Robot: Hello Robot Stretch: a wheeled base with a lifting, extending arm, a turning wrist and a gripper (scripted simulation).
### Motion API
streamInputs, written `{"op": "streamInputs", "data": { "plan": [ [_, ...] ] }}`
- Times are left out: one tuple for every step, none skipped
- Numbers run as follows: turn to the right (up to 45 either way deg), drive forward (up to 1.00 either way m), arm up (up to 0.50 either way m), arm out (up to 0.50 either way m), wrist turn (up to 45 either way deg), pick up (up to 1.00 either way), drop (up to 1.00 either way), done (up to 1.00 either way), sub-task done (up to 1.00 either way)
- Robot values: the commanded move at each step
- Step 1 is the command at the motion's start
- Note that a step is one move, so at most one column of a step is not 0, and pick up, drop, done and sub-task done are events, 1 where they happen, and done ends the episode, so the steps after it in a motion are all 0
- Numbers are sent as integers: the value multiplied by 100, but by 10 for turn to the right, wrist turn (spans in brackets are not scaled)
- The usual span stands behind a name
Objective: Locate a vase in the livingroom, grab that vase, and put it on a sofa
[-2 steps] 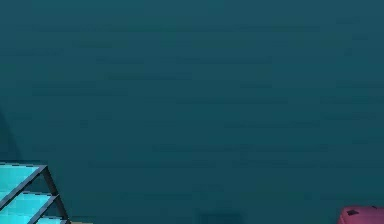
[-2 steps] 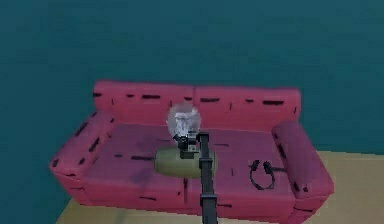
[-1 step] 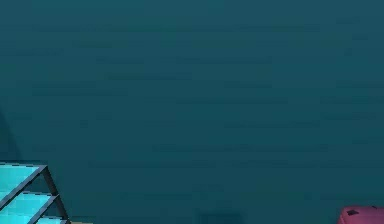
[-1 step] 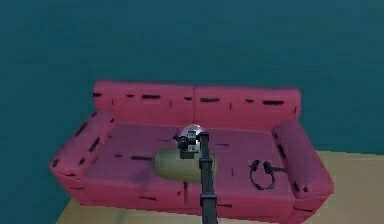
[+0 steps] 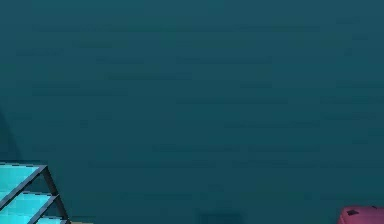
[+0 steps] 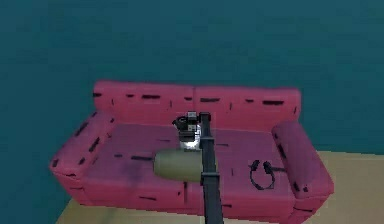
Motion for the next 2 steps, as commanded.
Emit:
{"op": "streamInputs", "data": {
  "plan": [
    [0, 0, 0, -8, 0, 0, 0, 0, 0],
    [0, 0, 0, 0, 0, 0, 0, 100, 0]
  ]
}}
